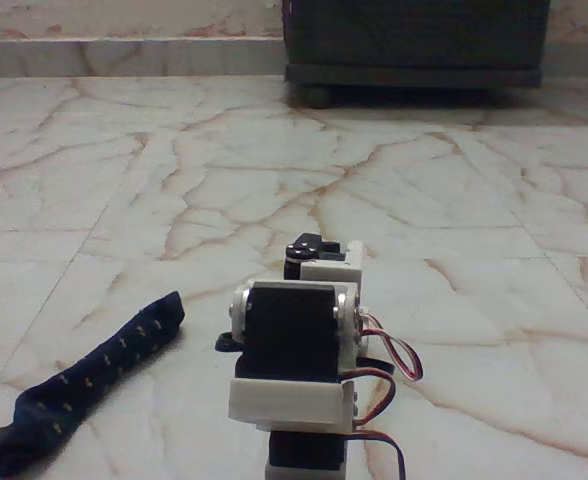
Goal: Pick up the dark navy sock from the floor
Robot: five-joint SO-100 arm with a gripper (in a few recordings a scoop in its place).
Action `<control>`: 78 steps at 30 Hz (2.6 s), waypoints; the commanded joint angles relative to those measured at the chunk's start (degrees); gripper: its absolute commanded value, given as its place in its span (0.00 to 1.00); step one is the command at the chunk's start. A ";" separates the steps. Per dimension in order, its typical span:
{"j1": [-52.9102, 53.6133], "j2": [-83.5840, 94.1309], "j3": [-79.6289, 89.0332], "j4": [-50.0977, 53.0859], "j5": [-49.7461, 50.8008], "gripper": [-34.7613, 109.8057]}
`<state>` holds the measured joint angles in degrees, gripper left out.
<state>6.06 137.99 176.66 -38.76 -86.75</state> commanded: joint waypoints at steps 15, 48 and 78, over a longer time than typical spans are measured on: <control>-5.89 0.79 -0.18 6.77 5.01 0.25; -29.97 -37.71 -48.78 62.58 45.97 0.28; -57.57 -80.33 -88.15 67.50 79.01 0.30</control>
<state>-50.45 59.59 92.72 28.83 -8.88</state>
